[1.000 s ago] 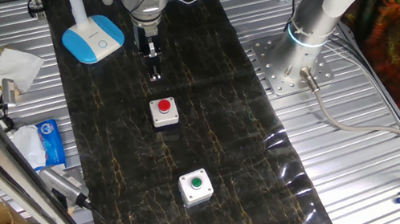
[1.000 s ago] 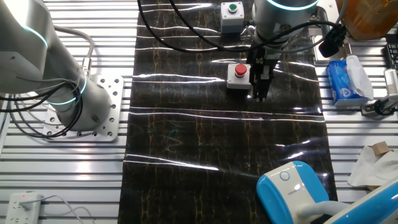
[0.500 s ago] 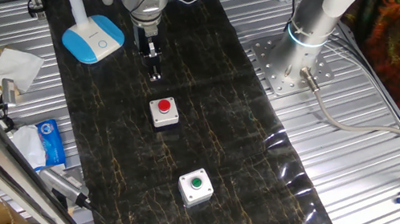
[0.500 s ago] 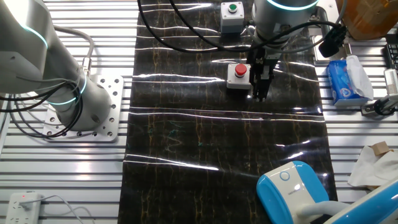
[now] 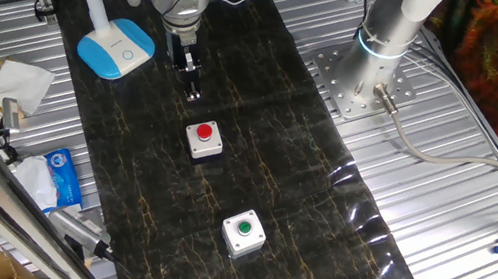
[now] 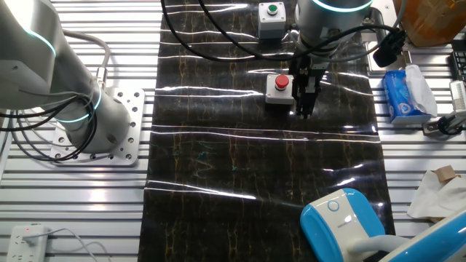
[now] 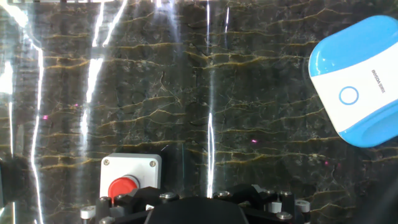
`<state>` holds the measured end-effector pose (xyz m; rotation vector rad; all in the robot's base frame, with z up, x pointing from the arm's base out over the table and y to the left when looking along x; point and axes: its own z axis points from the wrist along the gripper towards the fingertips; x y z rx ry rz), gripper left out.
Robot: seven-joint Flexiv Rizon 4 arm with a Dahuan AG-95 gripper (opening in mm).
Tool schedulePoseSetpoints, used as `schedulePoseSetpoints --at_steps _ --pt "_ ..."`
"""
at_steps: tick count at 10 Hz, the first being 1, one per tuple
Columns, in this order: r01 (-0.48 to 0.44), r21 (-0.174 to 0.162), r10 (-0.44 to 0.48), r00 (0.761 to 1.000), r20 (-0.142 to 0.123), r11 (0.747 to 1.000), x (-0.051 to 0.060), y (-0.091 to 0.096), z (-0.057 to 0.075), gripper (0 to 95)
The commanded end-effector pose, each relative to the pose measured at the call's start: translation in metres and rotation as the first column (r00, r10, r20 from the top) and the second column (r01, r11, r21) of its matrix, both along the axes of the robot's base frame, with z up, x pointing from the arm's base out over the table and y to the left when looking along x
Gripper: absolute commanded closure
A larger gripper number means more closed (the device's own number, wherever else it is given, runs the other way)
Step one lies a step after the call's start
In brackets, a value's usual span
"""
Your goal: Turn on the desk lamp by pressing the button
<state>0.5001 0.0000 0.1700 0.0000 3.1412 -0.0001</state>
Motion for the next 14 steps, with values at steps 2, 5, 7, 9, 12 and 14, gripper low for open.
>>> schedulePoseSetpoints --at_steps 2,5,7,9,12,14 --pt "-0.480 -0.047 0.476 0.876 -0.075 0.876 0.000 -0.001 0.000 95.0" --pt "-0.489 -0.080 0.482 0.871 -0.091 0.868 0.000 -0.001 0.000 95.0" --pt "-0.504 -0.092 0.497 0.863 -0.094 0.859 0.000 -0.009 0.003 95.0" --pt "-0.528 -0.089 0.521 0.849 -0.094 0.844 0.003 -0.022 0.005 95.0" --pt "-0.403 -0.089 0.394 0.913 -0.102 0.911 0.017 -0.043 0.008 95.0" --pt "-0.405 -0.087 0.396 0.912 -0.104 0.910 0.029 -0.056 0.008 95.0"
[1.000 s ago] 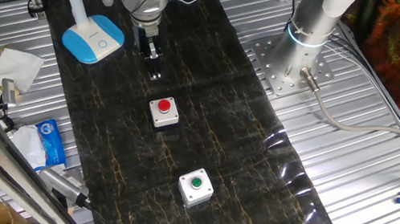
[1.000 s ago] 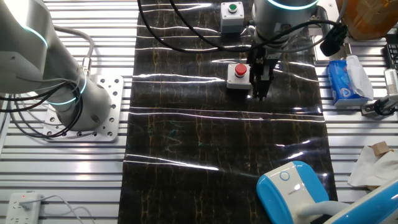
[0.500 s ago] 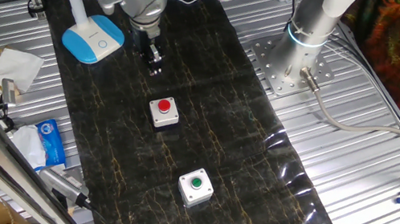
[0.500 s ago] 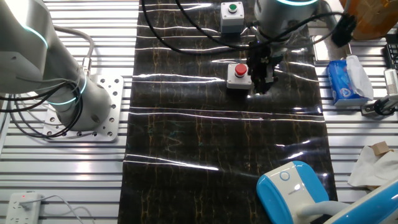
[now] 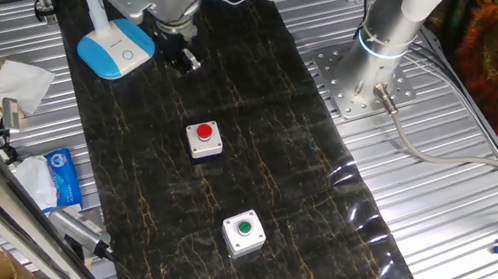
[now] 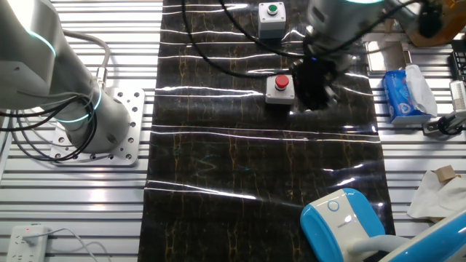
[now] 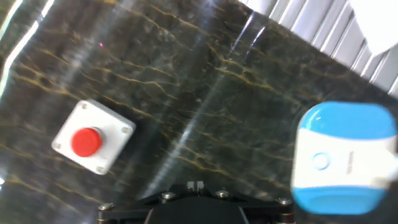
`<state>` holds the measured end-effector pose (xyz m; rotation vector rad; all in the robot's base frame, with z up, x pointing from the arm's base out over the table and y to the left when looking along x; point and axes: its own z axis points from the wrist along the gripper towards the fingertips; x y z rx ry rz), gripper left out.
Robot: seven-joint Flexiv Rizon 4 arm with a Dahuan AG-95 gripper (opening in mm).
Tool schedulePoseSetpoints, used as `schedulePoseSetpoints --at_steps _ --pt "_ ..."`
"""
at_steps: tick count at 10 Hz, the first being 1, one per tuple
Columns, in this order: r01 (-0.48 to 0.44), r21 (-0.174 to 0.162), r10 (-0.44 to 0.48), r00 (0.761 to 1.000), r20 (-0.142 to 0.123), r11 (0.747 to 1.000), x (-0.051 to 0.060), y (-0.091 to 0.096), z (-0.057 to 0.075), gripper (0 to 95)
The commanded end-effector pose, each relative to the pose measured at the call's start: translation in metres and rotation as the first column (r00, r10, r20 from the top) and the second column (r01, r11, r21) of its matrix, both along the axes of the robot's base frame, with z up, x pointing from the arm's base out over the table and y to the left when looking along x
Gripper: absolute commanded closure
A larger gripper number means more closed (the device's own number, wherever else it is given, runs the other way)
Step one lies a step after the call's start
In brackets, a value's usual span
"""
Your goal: Turn on the desk lamp by pressing the button
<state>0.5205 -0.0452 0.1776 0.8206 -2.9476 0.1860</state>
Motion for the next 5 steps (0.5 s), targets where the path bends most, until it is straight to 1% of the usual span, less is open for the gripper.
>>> schedulePoseSetpoints --at_steps 1,2,3,4,5 --pt "0.127 0.010 -0.127 0.992 -0.001 0.992 0.013 -0.016 0.001 95.0" --pt "0.116 0.011 -0.116 0.993 -0.002 0.993 0.019 -0.025 0.002 95.0" --pt "0.105 0.015 -0.105 0.994 -0.003 0.994 0.022 -0.034 0.001 95.0" --pt "0.096 0.017 -0.096 0.995 -0.004 0.995 0.022 -0.039 0.000 95.0" --pt "0.066 0.009 -0.066 0.998 -0.003 0.998 0.021 -0.044 -0.003 95.0"
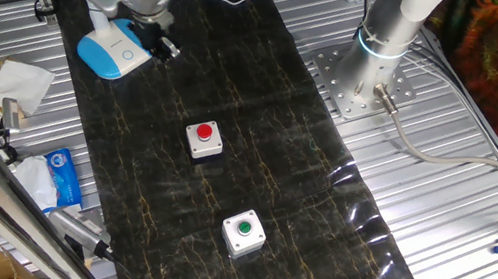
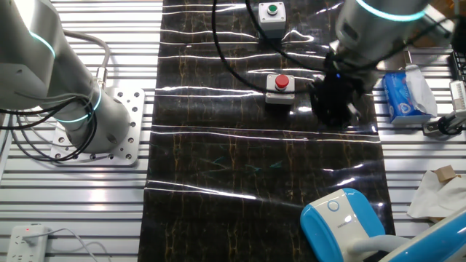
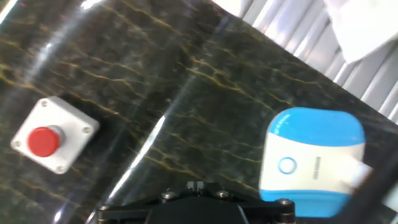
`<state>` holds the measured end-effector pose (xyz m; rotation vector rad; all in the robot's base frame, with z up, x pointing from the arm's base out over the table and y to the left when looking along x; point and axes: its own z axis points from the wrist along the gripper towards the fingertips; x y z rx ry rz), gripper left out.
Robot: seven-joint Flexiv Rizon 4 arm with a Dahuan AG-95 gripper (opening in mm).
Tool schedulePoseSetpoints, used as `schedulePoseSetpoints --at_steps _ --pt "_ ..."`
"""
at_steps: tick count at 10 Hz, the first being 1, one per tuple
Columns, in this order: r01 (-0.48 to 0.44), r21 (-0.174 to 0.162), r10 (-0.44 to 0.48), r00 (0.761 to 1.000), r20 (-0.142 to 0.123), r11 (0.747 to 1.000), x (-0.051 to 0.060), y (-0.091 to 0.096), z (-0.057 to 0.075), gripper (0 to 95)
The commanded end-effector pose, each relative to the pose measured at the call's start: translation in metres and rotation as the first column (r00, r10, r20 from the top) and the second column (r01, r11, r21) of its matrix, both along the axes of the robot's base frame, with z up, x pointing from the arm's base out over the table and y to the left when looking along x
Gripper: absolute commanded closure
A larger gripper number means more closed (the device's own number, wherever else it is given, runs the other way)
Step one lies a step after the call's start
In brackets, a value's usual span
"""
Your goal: Turn on the desk lamp by pressing the button
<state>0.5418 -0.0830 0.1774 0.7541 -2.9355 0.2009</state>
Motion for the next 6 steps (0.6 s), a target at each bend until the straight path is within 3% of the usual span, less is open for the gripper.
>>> schedulePoseSetpoints --at_steps 1,2,4,6 --pt "-0.020 0.031 0.019 1.000 0.021 0.999 -0.003 -0.016 -0.007 95.0" --pt "-0.079 0.032 0.079 0.997 0.019 0.996 -0.004 -0.022 -0.009 95.0" --pt "-0.233 -0.003 0.233 0.972 0.023 0.972 -0.005 -0.033 -0.014 95.0" --pt "-0.294 -0.011 0.295 0.955 0.024 0.956 0.000 -0.040 -0.018 95.0"
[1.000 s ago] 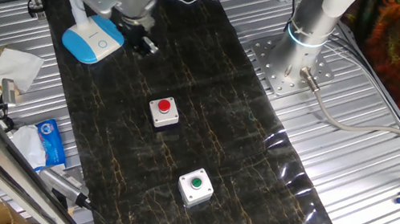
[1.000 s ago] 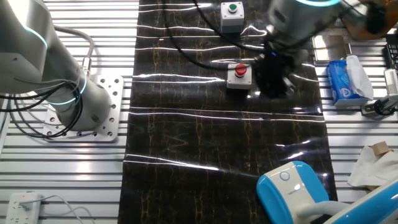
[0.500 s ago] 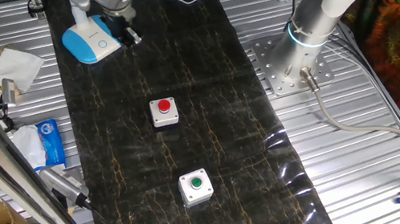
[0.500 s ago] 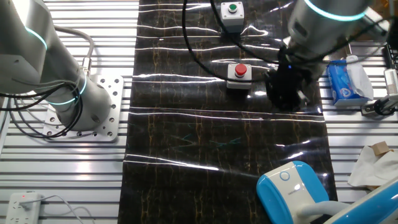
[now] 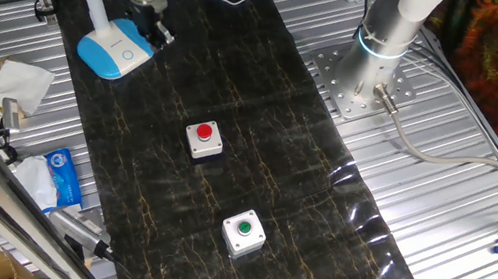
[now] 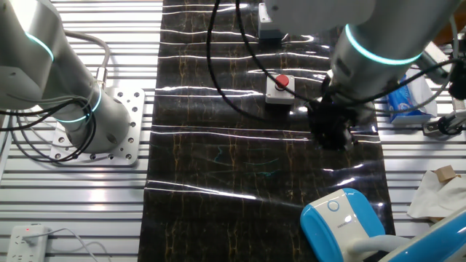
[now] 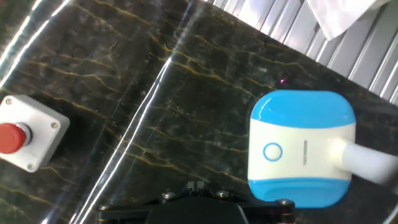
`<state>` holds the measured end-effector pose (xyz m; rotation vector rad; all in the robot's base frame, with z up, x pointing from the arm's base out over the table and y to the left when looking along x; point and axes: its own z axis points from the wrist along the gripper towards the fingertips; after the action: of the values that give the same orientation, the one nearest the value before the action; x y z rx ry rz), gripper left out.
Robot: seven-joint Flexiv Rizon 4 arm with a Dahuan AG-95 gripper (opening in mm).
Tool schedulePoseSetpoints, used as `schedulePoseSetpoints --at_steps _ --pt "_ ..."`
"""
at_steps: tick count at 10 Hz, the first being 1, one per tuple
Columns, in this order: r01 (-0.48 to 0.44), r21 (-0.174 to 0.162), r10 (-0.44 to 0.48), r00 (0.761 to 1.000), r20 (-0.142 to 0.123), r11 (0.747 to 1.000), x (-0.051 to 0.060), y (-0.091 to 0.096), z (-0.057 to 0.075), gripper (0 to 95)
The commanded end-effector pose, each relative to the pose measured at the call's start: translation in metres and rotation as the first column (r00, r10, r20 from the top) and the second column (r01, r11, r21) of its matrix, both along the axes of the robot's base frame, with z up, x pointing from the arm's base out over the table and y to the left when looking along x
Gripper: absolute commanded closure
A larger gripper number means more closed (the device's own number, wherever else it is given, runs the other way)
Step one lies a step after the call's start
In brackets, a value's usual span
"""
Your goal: Turn on the desk lamp by pressing the button
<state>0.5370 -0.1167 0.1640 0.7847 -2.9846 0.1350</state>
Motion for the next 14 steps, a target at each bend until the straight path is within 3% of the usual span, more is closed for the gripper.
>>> schedulePoseSetpoints --at_steps 1,6,10,13,14 --pt "-0.286 -0.078 0.286 0.958 -0.015 0.955 0.008 -0.009 -0.006 95.0" --pt "-0.228 -0.090 0.229 0.973 -0.006 0.969 0.024 -0.032 -0.015 95.0" --pt "-0.110 -0.073 0.110 0.994 -0.003 0.991 0.031 -0.043 -0.019 95.0" --pt "0.002 -0.021 -0.002 1.000 0.000 1.000 0.031 -0.043 -0.019 95.0" --pt "0.052 0.016 -0.052 0.999 -0.005 0.999 0.031 -0.043 -0.019 95.0"
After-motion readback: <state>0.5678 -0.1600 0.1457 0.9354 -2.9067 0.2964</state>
